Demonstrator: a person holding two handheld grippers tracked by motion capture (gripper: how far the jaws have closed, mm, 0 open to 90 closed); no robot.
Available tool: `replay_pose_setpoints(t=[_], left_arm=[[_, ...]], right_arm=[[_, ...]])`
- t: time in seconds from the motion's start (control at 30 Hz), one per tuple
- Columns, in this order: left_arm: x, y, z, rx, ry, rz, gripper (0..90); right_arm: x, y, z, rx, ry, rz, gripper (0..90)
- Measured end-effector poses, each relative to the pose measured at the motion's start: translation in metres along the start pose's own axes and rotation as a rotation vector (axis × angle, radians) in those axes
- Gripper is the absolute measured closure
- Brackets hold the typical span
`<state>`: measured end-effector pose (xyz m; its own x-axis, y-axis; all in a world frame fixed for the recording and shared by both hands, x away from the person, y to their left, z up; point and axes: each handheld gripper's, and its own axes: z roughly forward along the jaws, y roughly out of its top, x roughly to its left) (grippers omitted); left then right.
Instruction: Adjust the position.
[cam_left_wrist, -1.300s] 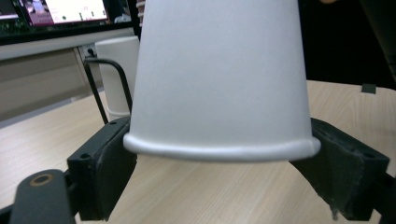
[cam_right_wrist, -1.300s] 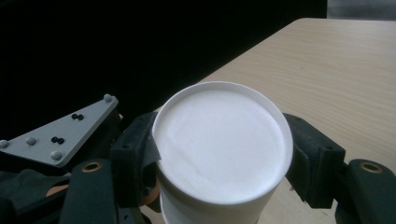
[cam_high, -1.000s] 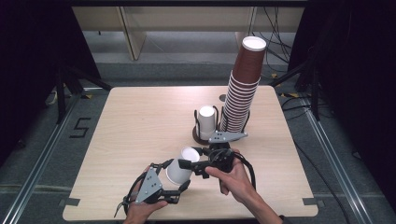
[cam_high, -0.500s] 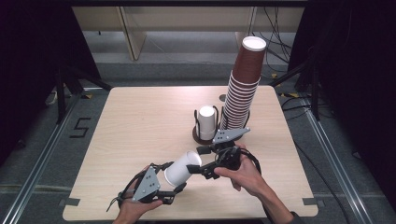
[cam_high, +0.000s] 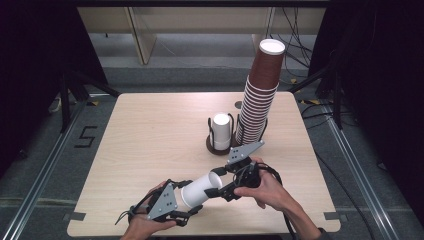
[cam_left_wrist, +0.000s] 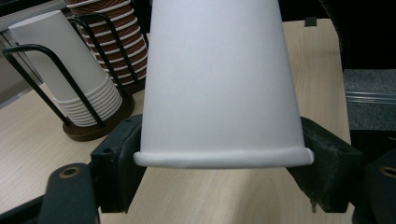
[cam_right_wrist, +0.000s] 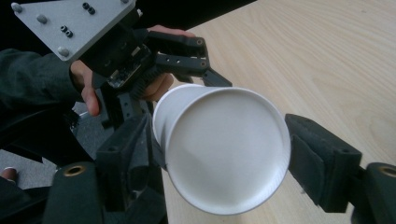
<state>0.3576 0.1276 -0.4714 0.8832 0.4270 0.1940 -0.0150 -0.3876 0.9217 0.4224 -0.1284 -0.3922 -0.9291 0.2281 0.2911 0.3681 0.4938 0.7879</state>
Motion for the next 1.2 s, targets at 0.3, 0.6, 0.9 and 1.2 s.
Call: replay_pose_setpoints(t=[0.3, 0.6, 0.9, 1.2], left_arm=[[0.003, -0.004, -0.001, -0.089, -0.012, -0.036, 17.8], [0.006, -0.003, -0.006, -0.128, -0.018, -0.042, 20.3], [0.007, -0.002, -0.007, -0.094, -0.010, -0.030, 26.3], [0.004, 0.000, -0.003, 0.040, -0.014, 0.019, 26.3]], right_arm=[[-0.005, 0.000, -0.006, -0.045, 0.047, 0.037, 34.7], [-0.014, -0.006, -0.011, -0.077, 0.113, 0.096, 34.4], [-0.013, -0.007, -0.013, -0.028, 0.035, 0.036, 27.4], [0.013, 0.005, -0.014, 0.134, -0.154, -0.226, 19.0]])
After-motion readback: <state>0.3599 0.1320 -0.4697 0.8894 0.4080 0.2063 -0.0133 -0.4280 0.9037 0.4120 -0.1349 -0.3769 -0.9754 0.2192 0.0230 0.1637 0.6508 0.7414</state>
